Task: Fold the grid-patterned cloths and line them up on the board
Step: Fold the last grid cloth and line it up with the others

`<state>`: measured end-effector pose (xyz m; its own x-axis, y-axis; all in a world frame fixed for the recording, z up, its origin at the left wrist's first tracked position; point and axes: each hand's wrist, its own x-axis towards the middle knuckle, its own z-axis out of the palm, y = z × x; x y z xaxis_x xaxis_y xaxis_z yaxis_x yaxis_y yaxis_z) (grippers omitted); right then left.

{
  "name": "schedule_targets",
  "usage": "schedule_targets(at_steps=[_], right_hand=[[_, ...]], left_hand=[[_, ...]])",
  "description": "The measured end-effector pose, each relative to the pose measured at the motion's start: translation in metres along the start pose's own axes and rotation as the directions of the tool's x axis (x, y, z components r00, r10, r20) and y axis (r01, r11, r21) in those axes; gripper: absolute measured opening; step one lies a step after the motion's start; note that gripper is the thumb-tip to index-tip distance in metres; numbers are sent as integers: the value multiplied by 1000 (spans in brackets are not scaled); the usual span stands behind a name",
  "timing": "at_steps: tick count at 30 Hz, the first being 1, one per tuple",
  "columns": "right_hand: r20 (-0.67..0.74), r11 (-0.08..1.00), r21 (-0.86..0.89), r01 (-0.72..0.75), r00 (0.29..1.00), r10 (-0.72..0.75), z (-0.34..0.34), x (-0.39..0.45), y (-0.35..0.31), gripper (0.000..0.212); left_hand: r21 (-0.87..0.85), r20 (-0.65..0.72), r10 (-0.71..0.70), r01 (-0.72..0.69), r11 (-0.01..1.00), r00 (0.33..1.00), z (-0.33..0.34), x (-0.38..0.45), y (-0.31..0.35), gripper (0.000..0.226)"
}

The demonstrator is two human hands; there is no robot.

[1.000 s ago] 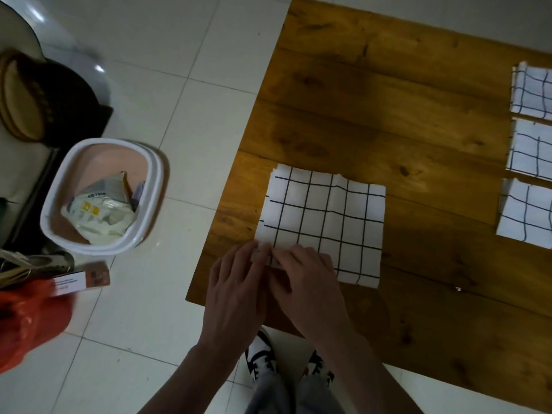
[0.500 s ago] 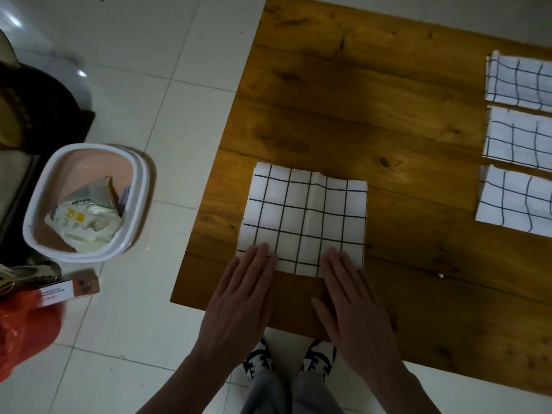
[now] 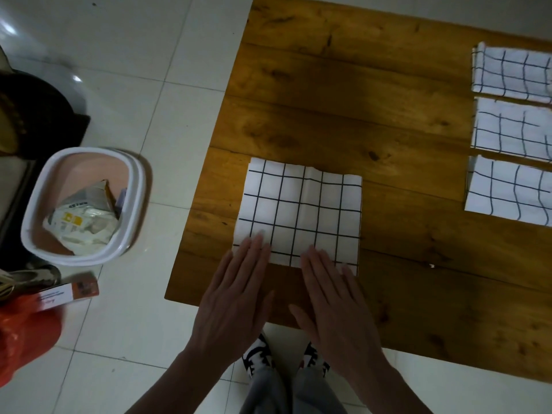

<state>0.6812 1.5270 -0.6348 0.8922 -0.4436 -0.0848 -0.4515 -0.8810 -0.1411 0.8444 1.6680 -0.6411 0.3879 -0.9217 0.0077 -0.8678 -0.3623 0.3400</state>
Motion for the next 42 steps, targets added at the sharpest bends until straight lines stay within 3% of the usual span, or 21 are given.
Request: schedule_targets(at_steps=[4,18,25,33,37,42], right_hand=[[-32,994,32,107,994,-106,9,4,-18,63],[131,996,90,7,991,-19,6,-3,7,73],[166,997,-12,-80,983,81,-2,-33,65,77],[85,996,-29,-82,993,84,-4,-34,61,74],[-5,999,-16,-43,999,43,-5,-41,60,66],[-8,999,-17,44,999,-44,-6,-43,61,62]], left_hand=[[-33,-25,102,-103,994,994,10,2,7,55],[93,189,212,-232,968,959,1,-1,-32,70],[113,142,152,-168,979,978,-1,-7,-33,74],[103,102,26,-37,994,994,2,-8,-19,72],[130,78,-15,5,991,997,-3,13,-11,70],[204,100,9,-29,979,995,-9,57,-15,67]])
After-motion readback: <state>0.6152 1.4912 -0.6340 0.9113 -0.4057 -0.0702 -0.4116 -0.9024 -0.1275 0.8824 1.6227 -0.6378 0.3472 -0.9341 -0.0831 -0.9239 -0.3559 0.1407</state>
